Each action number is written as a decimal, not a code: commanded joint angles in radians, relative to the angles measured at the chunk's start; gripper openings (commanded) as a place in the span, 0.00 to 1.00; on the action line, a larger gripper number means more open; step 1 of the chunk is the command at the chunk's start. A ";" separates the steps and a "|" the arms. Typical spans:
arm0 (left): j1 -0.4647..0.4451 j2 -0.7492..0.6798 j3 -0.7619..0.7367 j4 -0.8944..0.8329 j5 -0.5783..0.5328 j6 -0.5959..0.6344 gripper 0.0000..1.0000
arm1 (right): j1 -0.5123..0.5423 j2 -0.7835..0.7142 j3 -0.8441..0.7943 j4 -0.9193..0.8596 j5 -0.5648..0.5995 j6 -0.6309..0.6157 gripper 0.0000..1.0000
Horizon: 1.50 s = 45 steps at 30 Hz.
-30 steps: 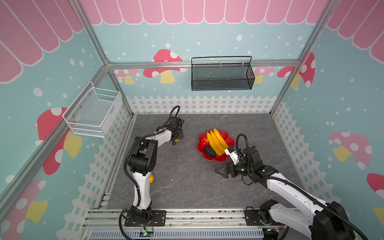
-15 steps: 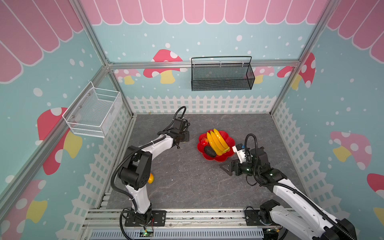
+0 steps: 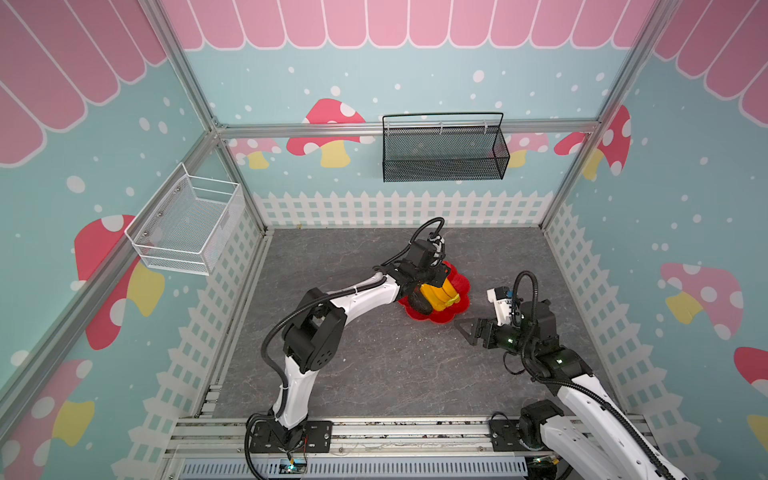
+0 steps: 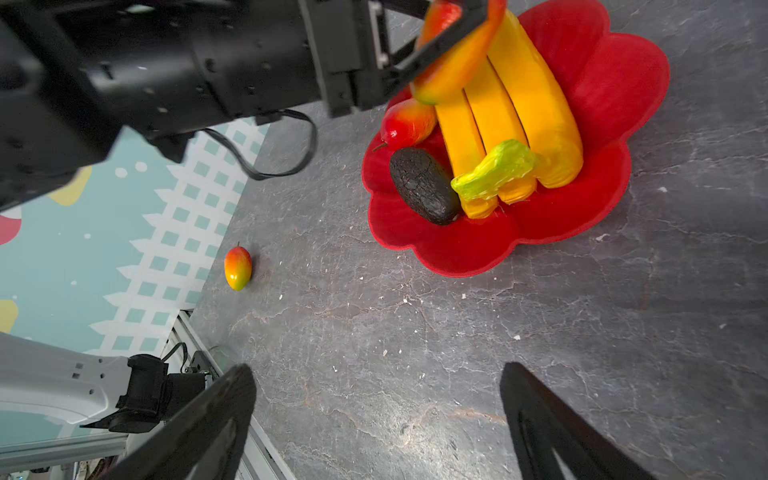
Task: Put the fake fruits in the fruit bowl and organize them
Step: 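Carry the mango with the left gripper and drop it into the bowl, then grasp the last mango near the left arm's base with the left gripper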
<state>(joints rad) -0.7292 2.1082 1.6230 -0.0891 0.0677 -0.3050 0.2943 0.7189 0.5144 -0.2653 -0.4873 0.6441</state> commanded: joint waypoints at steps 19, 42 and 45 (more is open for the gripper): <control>-0.024 0.236 0.145 0.175 0.022 -0.114 0.55 | -0.006 -0.030 -0.026 -0.001 -0.016 -0.019 0.96; 0.026 -0.832 -0.725 -0.520 -0.833 -0.460 0.61 | 0.316 0.266 0.122 0.135 -0.006 -0.172 0.96; 0.071 -1.068 -0.923 -0.600 -0.796 -0.665 0.61 | 0.423 0.312 0.116 0.229 0.004 -0.139 0.96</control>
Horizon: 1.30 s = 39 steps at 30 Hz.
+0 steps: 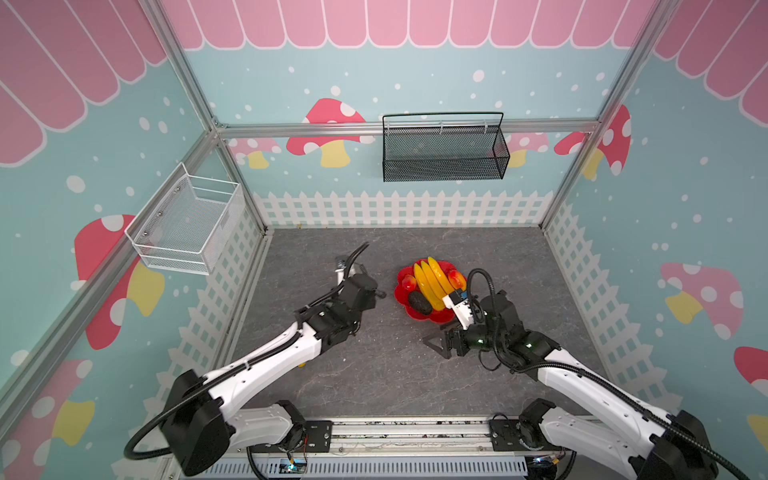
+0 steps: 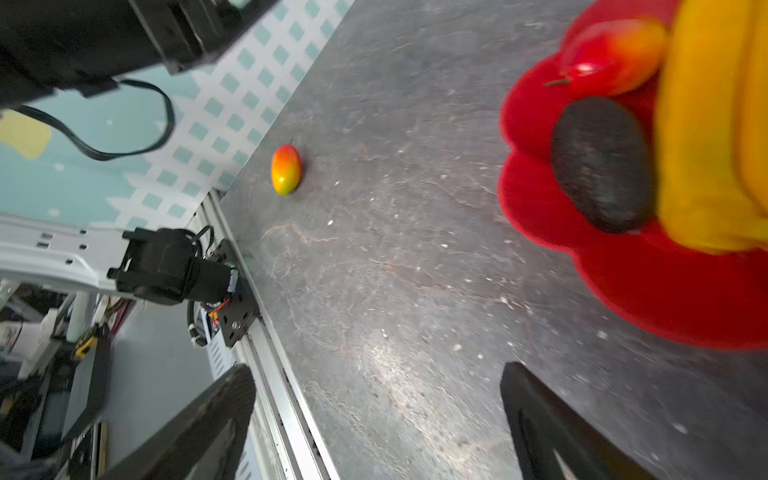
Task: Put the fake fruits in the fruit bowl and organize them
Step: 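Grasp the last mango near the left arm's base with the left gripper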
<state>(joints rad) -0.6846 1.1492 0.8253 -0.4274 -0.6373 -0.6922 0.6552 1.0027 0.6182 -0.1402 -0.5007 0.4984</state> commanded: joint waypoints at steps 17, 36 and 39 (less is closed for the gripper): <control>0.188 -0.037 -0.249 -0.403 -0.078 -0.491 0.63 | 0.184 0.144 -0.091 0.242 -0.015 0.003 0.96; 0.340 0.089 -0.293 -0.229 0.081 -0.408 0.47 | 0.139 0.146 -0.120 0.217 0.001 0.032 0.96; 0.319 0.085 -0.294 -0.224 0.064 -0.412 0.45 | 0.082 0.111 -0.138 0.199 -0.015 0.044 0.96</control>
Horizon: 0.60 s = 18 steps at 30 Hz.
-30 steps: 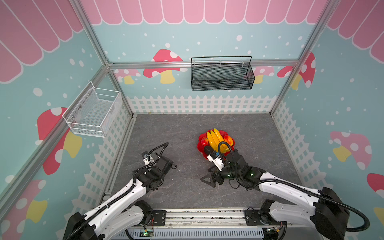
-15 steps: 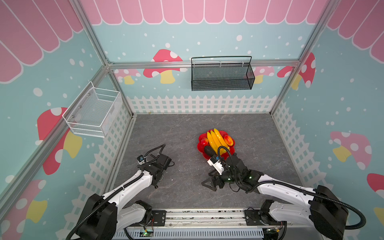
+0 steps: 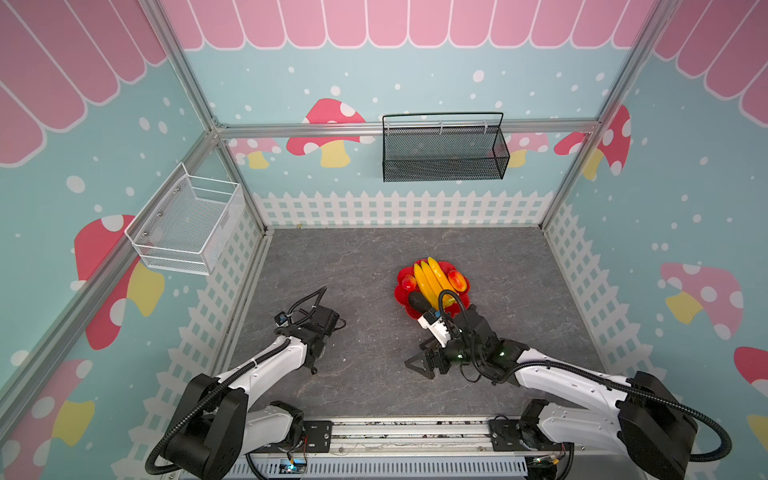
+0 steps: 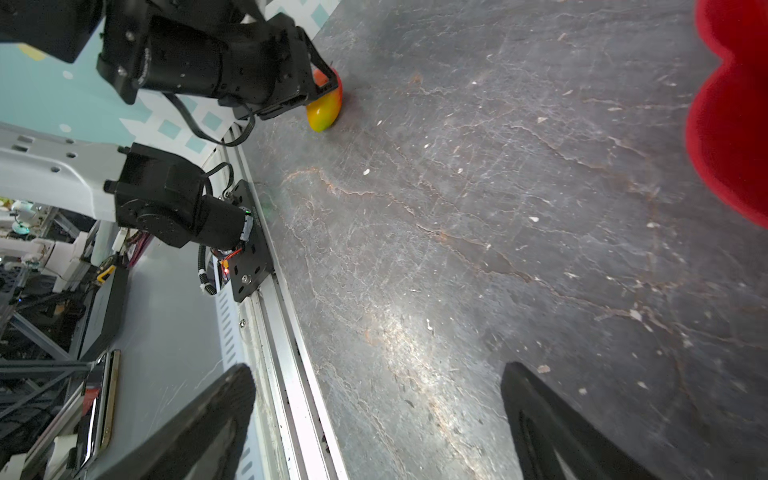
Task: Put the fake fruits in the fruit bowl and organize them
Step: 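Grasp the last mango near the left arm's base with the left gripper, then carry the mango with the left gripper and place it in the bowl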
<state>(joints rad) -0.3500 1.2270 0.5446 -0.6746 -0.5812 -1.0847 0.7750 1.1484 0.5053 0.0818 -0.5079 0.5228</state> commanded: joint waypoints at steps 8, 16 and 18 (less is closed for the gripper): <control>-0.142 0.017 0.040 0.072 -0.054 0.012 0.26 | -0.254 -0.213 -0.049 -0.157 -0.070 -0.012 0.96; -0.380 0.157 0.327 0.150 -0.030 0.135 0.27 | -0.398 -0.289 -0.053 -0.251 -0.096 -0.007 0.96; -0.420 0.238 0.422 0.210 0.038 0.191 0.27 | -0.427 -0.304 -0.054 -0.268 -0.101 -0.006 0.96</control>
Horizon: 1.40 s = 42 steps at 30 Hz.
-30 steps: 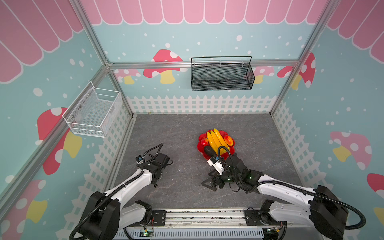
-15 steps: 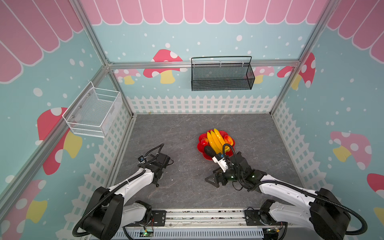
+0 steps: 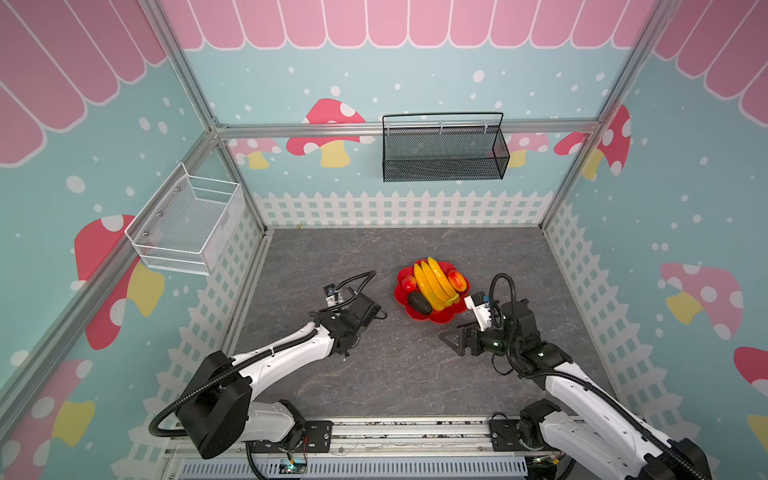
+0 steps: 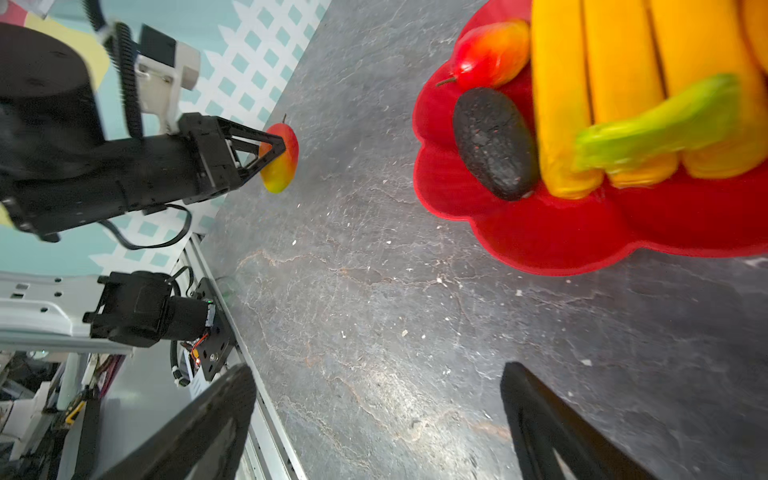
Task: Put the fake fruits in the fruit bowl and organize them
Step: 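Carry the mango with the left gripper and place it in the bowl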
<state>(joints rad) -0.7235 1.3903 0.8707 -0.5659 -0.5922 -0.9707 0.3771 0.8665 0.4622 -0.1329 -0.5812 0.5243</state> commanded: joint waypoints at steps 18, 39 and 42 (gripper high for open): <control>-0.191 0.576 0.539 0.368 0.322 0.051 0.28 | -0.055 -0.126 -0.017 -0.172 0.015 0.003 0.96; -0.195 0.478 0.471 0.388 0.279 0.112 0.70 | -0.062 -0.081 0.062 -0.176 0.062 -0.005 0.96; -0.194 0.370 0.409 0.388 0.203 0.181 0.96 | -0.107 -0.040 0.115 -0.173 0.100 -0.020 0.96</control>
<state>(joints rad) -0.9123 1.8740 1.3193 -0.1913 -0.3031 -0.8501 0.3050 0.8051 0.5152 -0.3161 -0.5293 0.5240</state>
